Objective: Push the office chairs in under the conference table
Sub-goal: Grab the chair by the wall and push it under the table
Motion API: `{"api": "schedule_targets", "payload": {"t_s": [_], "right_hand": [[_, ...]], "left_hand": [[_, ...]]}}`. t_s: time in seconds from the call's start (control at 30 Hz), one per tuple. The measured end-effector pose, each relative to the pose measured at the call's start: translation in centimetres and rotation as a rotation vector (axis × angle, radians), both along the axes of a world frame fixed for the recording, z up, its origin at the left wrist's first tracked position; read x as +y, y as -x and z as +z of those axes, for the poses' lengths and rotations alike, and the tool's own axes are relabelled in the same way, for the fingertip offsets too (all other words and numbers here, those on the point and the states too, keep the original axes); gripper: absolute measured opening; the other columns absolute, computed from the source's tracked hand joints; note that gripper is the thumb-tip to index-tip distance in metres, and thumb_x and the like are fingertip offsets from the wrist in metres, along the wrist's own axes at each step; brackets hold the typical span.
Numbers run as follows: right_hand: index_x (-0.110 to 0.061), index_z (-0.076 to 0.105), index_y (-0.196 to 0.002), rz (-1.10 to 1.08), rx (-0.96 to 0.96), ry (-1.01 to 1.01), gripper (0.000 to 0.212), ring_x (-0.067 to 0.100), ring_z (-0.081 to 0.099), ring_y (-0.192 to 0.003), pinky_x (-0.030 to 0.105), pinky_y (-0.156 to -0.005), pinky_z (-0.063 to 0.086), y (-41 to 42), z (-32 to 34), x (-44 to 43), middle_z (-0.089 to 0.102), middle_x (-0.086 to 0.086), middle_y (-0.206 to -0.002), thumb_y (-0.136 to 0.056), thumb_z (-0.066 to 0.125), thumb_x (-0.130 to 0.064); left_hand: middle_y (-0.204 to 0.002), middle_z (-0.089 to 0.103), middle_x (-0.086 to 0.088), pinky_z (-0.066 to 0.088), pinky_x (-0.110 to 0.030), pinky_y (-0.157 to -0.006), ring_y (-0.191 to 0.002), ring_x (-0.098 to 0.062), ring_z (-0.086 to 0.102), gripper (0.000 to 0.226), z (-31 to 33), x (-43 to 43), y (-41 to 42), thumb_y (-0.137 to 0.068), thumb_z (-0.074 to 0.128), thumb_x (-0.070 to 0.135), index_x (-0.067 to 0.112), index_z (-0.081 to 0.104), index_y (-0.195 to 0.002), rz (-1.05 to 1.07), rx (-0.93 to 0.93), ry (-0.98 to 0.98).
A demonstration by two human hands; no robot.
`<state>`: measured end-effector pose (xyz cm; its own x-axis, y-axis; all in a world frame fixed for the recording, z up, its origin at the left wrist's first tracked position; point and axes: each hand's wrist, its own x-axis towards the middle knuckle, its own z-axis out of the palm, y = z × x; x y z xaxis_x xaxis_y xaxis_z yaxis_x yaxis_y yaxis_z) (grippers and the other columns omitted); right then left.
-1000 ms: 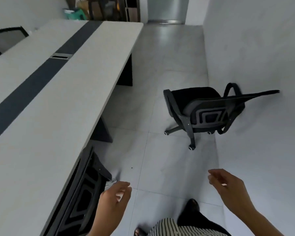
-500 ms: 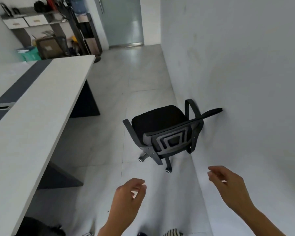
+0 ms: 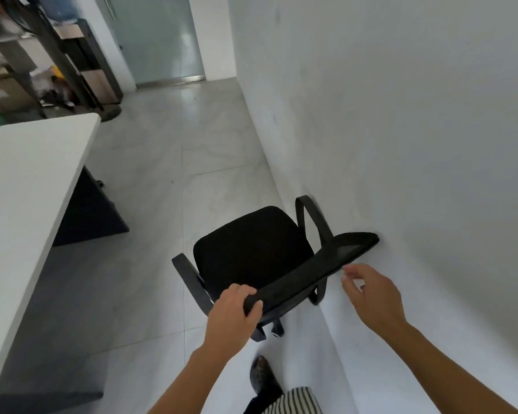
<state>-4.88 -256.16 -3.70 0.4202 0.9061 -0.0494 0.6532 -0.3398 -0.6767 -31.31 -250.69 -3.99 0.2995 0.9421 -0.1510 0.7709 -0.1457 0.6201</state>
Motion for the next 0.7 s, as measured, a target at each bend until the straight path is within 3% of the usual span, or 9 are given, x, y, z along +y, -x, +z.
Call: {"api": "schedule_targets", "payload": {"t_s": [0.1, 0.23, 0.33, 0.47, 0.57, 0.7], "right_hand": [[-0.018, 0.064, -0.112, 0.028, -0.153, -0.004, 0.023, 0.012, 0.057, -0.098, 0.027, -0.081, 0.048, -0.7, -0.8, 4.6, 0.063, -0.005, -0.106, -0.090, 0.059, -0.023], [-0.014, 0.068, -0.102, 0.106, -0.273, 0.012, 0.018, 0.020, 0.060, -0.098, 0.035, -0.085, 0.051, -1.6, -2.3, 8.9, 0.067, 0.004, -0.100, -0.086, 0.062, -0.019], [-0.017, 0.068, -0.097, 0.193, -0.322, 0.099, 0.020, 0.020, 0.061, -0.087, 0.036, -0.082, 0.052, -1.7, -4.3, 10.7, 0.069, 0.000, -0.092, -0.088, 0.058, -0.032], [-0.026, 0.064, -0.080, 0.237, -0.317, 0.221, 0.034, 0.010, 0.060, -0.061, 0.030, -0.058, 0.052, -1.8, -5.2, 11.4, 0.064, -0.009, -0.067, -0.090, 0.044, -0.052], [-0.025, 0.062, -0.069, 0.258, -0.337, 0.168, 0.034, 0.008, 0.055, -0.050, 0.028, -0.049, 0.048, -1.3, -5.5, 11.8, 0.059, -0.009, -0.056, -0.090, 0.049, -0.048], [-0.024, 0.057, -0.060, 0.319, -0.396, 0.133, 0.036, 0.009, 0.049, -0.043, 0.020, -0.041, 0.032, 0.4, -5.8, 13.1, 0.053, -0.006, -0.049, -0.090, 0.051, -0.044]], "left_hand": [[-0.113, 0.052, 0.008, 0.044, -0.026, -0.089, -0.101, -0.010, 0.050, 0.041, -1.9, 3.3, -1.7, -0.086, 0.049, 0.052, 0.027, 0.051, -0.119, -0.162, 0.127, 0.121], [-0.114, 0.054, 0.005, 0.044, -0.036, -0.093, -0.103, -0.014, 0.051, 0.065, -3.9, 4.4, -2.5, -0.080, 0.032, 0.074, 0.027, 0.052, -0.120, -0.218, 0.196, 0.304], [-0.112, 0.056, 0.006, 0.043, -0.035, -0.091, -0.102, -0.014, 0.051, 0.063, -4.3, 4.0, -2.4, -0.082, 0.027, 0.072, 0.027, 0.054, -0.116, -0.222, 0.253, 0.248], [-0.107, 0.057, 0.008, 0.041, -0.029, -0.088, -0.098, -0.012, 0.050, 0.062, -4.0, 2.9, -1.8, -0.083, 0.017, 0.070, 0.028, 0.055, -0.110, -0.149, 0.320, 0.168], [-0.109, 0.057, 0.010, 0.040, -0.025, -0.089, -0.099, -0.010, 0.050, 0.052, -4.2, 2.6, -1.2, -0.089, 0.019, 0.063, 0.030, 0.055, -0.109, -0.021, 0.338, 0.151], [-0.104, 0.059, 0.011, 0.041, -0.025, -0.087, -0.098, -0.012, 0.053, 0.044, -4.2, 3.0, -0.2, -0.092, 0.024, 0.057, 0.030, 0.056, -0.105, 0.120, 0.387, 0.146]]}}
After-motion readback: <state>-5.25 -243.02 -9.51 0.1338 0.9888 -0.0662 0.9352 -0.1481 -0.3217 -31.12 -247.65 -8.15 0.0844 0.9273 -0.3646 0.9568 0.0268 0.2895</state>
